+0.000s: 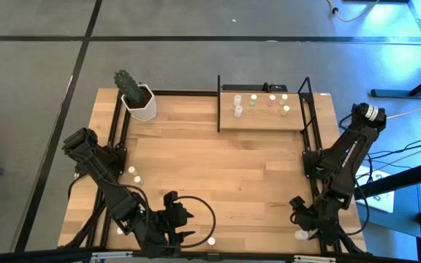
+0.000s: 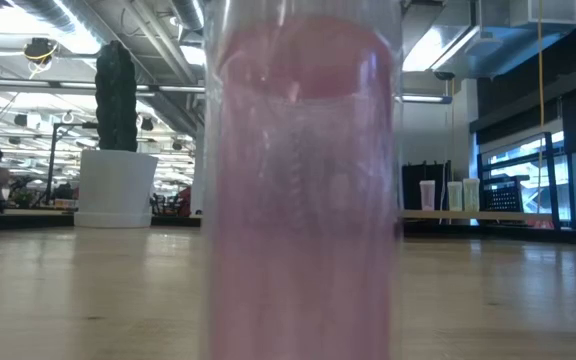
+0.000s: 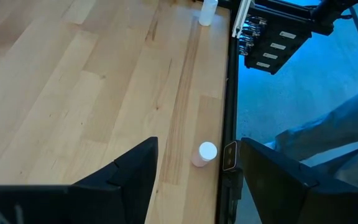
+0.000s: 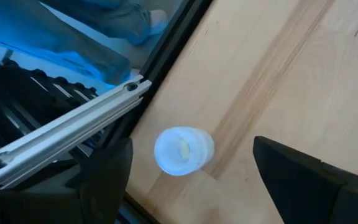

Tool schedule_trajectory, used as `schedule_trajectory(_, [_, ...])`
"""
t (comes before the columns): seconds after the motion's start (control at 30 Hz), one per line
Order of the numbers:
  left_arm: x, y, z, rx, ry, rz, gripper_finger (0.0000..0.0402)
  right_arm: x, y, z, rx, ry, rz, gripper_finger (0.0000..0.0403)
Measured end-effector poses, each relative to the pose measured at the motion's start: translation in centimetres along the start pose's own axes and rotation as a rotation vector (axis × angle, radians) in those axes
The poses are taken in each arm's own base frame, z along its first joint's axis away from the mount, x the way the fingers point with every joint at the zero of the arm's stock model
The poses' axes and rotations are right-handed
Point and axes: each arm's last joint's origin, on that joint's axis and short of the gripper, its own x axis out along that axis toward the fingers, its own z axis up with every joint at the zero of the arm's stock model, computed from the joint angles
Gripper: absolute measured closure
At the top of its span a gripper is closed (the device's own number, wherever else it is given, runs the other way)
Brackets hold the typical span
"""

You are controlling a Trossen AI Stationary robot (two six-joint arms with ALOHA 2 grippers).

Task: Pick and place medicine bottles onto shelf by color
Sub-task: Put the transparent pill bottle on the shelf aligned with the other transparent pill bottles

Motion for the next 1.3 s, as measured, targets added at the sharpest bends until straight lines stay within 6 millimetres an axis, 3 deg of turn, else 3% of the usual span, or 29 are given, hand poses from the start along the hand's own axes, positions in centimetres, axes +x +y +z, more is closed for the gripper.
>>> schedule_trajectory(0.6, [0.0,0.0,0.0,0.000,0.000,0.000,0.0182,0.9,-1.4,-0.7,0.073,0.005,-0.073,0.0068])
schedule_trajectory(0.87, [0.0,0.0,0.0,0.000,0.000,0.000,0.0182,0.9,-1.5,-0.6,0.292,-0.025,-0.098,0.0068])
schedule_trajectory(1.3, [0.0,0.0,0.0,0.000,0.000,0.000,0.0182,0.7,-1.7,-0.2,0.264,-0.112,-0.191,0.0068])
